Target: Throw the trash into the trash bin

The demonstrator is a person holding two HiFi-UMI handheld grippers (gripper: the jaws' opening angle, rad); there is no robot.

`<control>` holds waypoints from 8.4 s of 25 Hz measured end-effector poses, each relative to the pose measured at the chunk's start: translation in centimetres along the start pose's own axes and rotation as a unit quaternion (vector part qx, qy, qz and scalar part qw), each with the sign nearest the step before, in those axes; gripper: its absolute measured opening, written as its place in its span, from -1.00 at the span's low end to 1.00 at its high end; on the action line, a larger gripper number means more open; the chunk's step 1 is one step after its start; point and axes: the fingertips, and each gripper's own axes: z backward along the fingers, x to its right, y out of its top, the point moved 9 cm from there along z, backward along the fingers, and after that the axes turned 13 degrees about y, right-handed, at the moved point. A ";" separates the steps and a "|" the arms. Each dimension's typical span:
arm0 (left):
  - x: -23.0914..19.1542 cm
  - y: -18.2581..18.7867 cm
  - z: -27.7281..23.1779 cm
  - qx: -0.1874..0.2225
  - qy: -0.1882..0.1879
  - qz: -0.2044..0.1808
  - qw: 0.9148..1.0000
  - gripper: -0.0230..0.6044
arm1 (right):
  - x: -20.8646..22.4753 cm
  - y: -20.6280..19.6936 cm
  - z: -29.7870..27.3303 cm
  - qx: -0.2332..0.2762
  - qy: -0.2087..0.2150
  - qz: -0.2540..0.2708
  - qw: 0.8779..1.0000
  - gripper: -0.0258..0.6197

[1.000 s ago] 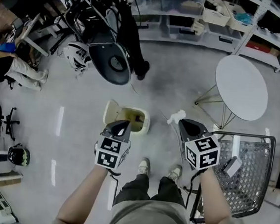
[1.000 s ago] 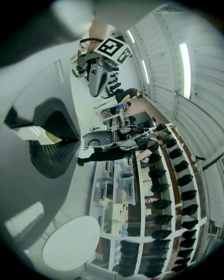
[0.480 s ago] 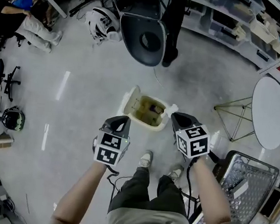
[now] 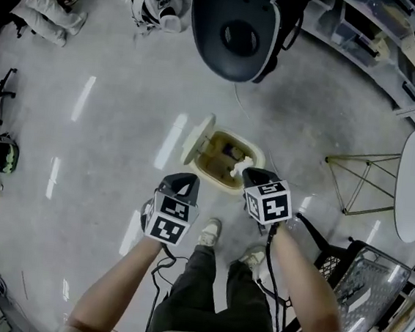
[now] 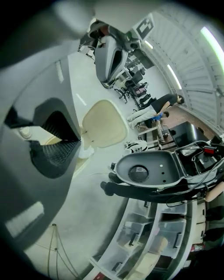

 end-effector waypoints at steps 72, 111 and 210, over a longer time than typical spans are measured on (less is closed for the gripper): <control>19.4 27.4 40.4 0.426 -0.052 -0.080 0.900 -0.92 | -22.1 0.7 62.3 0.460 -0.185 0.166 0.853 -0.42; 43.6 31.9 31.0 0.380 -0.228 -0.273 0.854 -0.92 | -6.1 -22.4 69.0 0.407 -0.408 -0.144 0.805 -0.05; 2.2 17.3 16.7 0.165 0.030 0.005 0.986 -0.92 | -6.6 8.7 22.9 0.176 -0.025 -0.062 0.982 -0.02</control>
